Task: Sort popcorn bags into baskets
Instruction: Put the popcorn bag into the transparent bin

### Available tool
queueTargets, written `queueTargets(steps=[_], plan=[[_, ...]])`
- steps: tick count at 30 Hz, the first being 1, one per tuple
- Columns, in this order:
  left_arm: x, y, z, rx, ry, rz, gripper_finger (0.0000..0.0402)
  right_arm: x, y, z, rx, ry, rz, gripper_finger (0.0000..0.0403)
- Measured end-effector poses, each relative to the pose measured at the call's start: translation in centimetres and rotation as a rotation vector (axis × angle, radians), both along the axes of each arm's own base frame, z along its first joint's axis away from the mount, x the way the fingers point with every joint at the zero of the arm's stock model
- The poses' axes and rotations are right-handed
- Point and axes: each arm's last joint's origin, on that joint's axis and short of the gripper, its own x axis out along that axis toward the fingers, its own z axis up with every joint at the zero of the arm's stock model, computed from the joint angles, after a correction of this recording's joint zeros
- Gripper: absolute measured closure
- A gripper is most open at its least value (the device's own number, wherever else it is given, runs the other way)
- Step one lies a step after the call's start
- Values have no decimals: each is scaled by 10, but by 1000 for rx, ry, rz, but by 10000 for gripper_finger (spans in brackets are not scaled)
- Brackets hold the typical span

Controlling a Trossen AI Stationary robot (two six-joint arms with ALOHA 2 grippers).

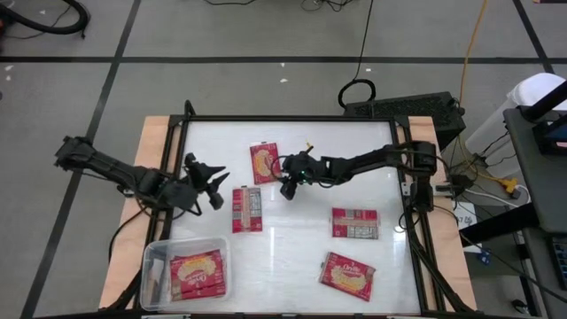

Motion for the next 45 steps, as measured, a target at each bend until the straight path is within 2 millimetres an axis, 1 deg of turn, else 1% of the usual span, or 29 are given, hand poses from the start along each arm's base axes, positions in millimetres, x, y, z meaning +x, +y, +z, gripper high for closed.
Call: queueTargets(steps=[6, 9, 12, 14, 19, 22, 24, 27, 32, 34, 36, 40, 42, 45], plan=[[11, 1, -8, 4, 31, 24, 295, 2, 0, -4, -8, 10, 9, 234], [17, 1, -10, 9, 35, 30, 295, 2, -1, -2, -11, 0, 17, 234], [22, 3, -11, -7, 38, 19, 295, 6, -12, 4, 74, 57, -17, 231], [25, 4, -12, -9, 45, 7, 295, 10, -20, 14, 73, 87, -31, 226], [31, 8, -13, -3, 45, 7, 295, 22, -38, 40, 14, 42, 5, 208], [32, 11, -13, -8, 42, 24, 295, 25, -55, 55, 13, 5, 11, 195], [33, 12, -13, -9, 41, 32, 295, 25, -66, 58, 15, 4, -1, 186], [33, 14, -13, -12, 38, 42, 295, 21, -79, 54, 20, 34, 11, 173], [33, 15, -13, -16, 34, 50, 295, 15, -90, 55, 32, 50, 65, 165], [33, 15, -13, -17, 32, 51, 295, 13, -90, 50, 32, 76, 71, 167], [33, 15, -13, -18, 32, 51, 295, 15, -84, 46, 35, 86, 84, 168], [33, 15, -13, -27, 25, 56, 295, 23, -58, 37, 13, 88, 134, 171], [33, 15, -13, -28, 24, 57, 295, 24, -45, 31, -3, 125, 132, 172], [33, 15, -13, -25, 29, 55, 295, 27, -30, 29, -62, 139, 102, 172]])
